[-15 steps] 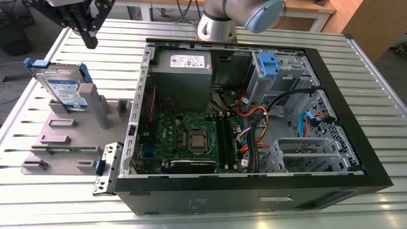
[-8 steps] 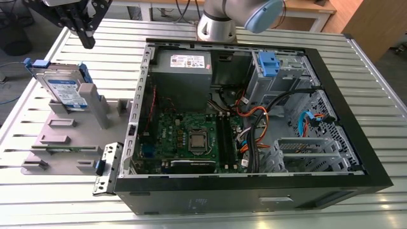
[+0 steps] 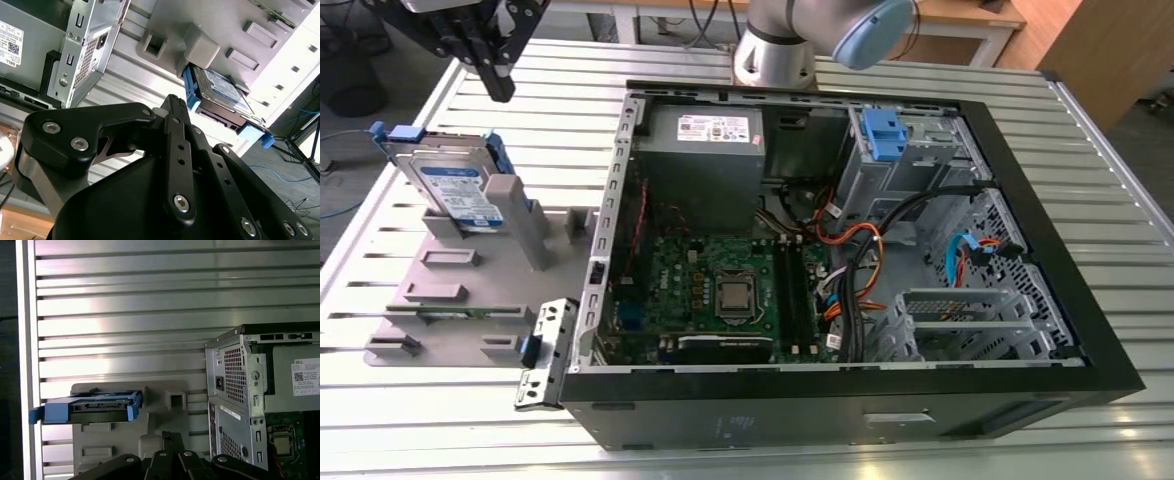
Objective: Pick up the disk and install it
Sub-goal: 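Reach for the disk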
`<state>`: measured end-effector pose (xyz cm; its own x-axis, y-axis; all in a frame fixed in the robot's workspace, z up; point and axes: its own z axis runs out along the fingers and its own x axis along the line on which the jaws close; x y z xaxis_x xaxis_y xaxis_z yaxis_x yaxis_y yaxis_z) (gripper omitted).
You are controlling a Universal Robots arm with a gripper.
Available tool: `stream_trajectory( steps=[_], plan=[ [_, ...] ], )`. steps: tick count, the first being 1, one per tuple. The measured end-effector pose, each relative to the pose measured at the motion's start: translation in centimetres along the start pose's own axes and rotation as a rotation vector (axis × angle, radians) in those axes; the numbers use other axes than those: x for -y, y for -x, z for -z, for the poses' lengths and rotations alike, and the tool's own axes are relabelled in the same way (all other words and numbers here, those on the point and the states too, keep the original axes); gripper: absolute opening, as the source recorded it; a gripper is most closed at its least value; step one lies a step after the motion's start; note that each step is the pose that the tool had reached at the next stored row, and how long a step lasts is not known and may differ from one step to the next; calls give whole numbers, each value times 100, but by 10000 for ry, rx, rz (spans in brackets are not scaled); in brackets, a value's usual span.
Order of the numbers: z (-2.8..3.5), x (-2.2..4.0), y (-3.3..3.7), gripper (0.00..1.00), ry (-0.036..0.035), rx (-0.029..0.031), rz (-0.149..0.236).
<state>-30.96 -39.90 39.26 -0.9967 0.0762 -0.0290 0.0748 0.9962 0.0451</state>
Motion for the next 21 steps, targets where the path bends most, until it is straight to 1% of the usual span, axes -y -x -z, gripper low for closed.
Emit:
stream_trajectory(
  steps=[21],
  plan=[
    [2,6,-83,11,1,0,-1]
  ],
)
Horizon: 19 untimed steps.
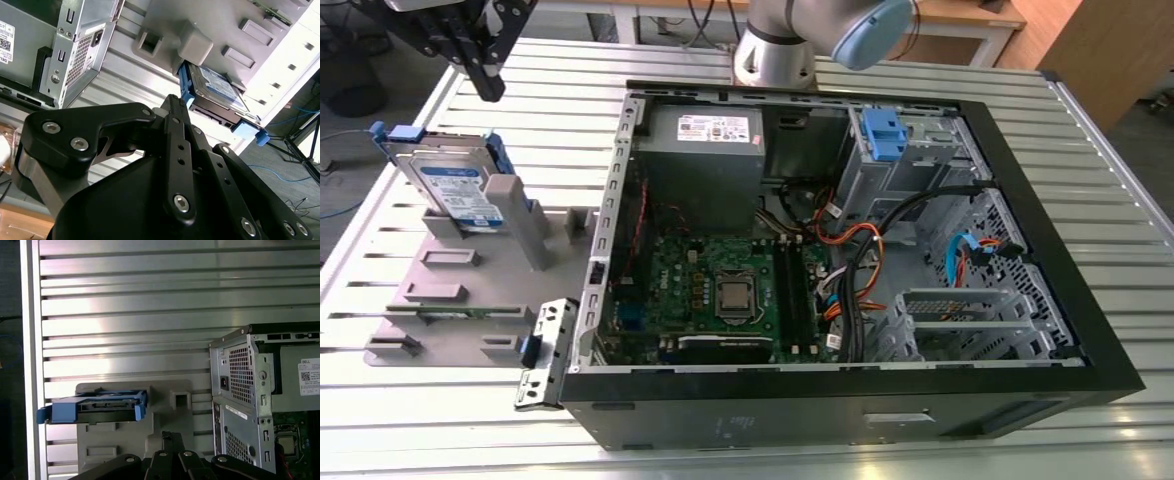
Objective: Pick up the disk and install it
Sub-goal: 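Reach for the disk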
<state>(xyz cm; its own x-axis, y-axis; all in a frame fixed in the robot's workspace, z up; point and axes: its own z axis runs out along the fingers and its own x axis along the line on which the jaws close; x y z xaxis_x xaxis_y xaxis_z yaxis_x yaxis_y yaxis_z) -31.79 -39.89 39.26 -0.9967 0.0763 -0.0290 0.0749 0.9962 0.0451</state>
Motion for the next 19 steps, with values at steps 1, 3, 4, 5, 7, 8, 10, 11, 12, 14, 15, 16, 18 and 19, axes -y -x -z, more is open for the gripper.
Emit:
stream_trajectory(
  steps=[1,3,4,5,7,8,10,11,12,14,15,16,18,19],
  plan=[
    [0,0,-5,11,0,0,0],
    [1,1,-16,11,0,0,0],
    [1,2,-23,11,0,0,0],
    [1,2,-30,11,0,-1,0],
    [2,4,-47,11,0,0,0],
    [2,4,-55,11,0,-1,0],
    [2,5,-69,11,0,0,0],
    [2,6,-79,11,0,0,0],
    [3,7,-91,11,0,0,0],
    [4,9,-113,11,0,0,0],
    [4,10,-123,11,0,0,1],
    [4,10,-134,11,0,0,1],
    [4,12,-161,11,0,1,1],
    [5,13,-177,11,0,1,0]
  ],
)
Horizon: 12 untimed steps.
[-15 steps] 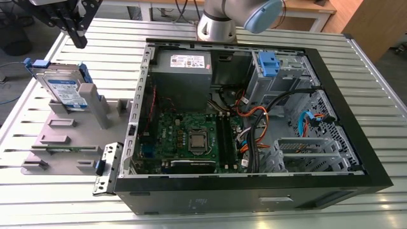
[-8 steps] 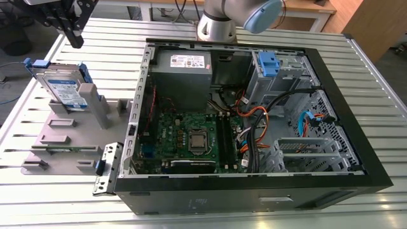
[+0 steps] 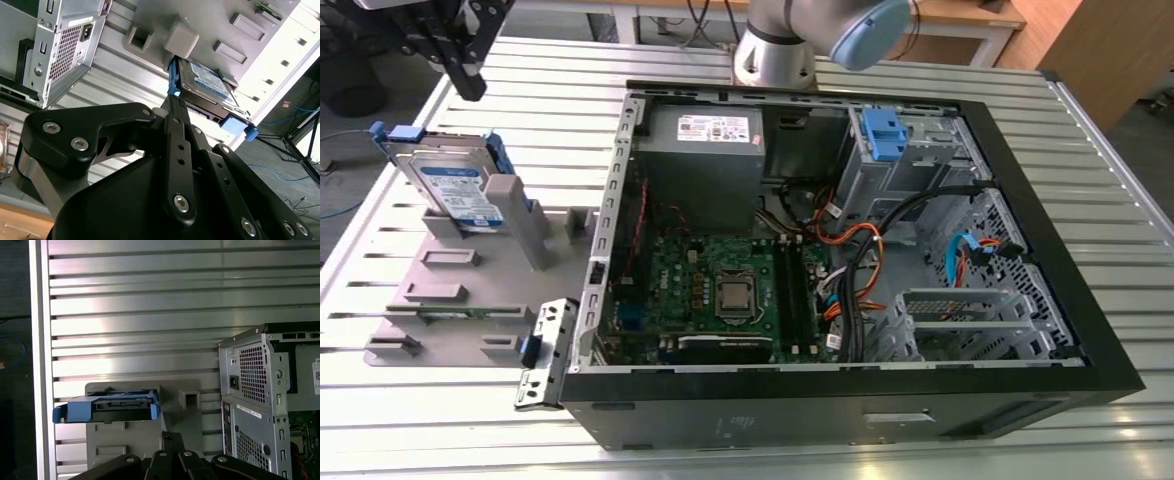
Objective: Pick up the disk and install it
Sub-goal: 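Reach for the disk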
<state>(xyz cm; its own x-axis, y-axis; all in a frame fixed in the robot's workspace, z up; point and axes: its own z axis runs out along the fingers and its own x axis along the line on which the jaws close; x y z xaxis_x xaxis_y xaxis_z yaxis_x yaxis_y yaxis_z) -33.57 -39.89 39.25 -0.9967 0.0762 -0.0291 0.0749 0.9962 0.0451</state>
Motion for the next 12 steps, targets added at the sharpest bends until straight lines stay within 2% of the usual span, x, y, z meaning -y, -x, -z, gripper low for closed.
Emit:
stream_trajectory(
  steps=[12],
  plan=[
    [2,19,-246,11,2,15,1]
  ],
)
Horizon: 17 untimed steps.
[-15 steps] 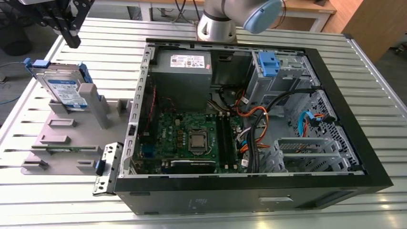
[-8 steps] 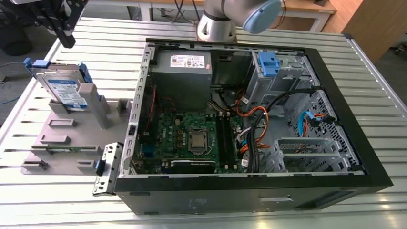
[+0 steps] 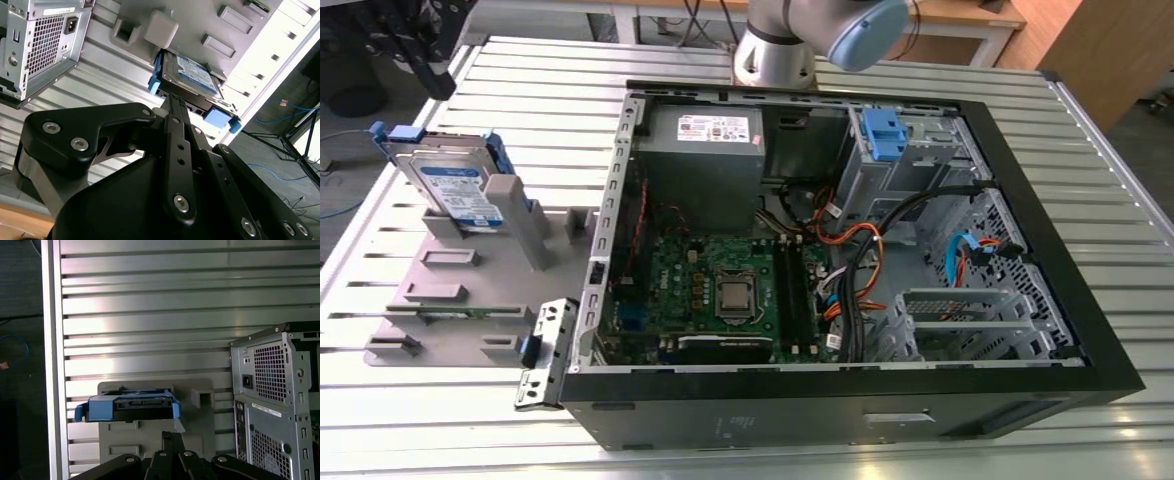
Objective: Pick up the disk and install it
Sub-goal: 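Reach for the disk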
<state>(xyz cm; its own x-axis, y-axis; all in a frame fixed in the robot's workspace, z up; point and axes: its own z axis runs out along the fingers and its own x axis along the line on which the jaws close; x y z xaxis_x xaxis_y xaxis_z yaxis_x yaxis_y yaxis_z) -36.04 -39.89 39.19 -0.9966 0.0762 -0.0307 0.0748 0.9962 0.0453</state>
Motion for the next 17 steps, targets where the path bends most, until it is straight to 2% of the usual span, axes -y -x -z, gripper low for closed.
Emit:
stream_trajectory(
  steps=[9,13,17],
  plan=[
    [-12,16,-201,11,0,7,0],
    [-21,20,-244,11,0,8,0],
    [-22,20,-247,11,1,8,1]
  ],
)
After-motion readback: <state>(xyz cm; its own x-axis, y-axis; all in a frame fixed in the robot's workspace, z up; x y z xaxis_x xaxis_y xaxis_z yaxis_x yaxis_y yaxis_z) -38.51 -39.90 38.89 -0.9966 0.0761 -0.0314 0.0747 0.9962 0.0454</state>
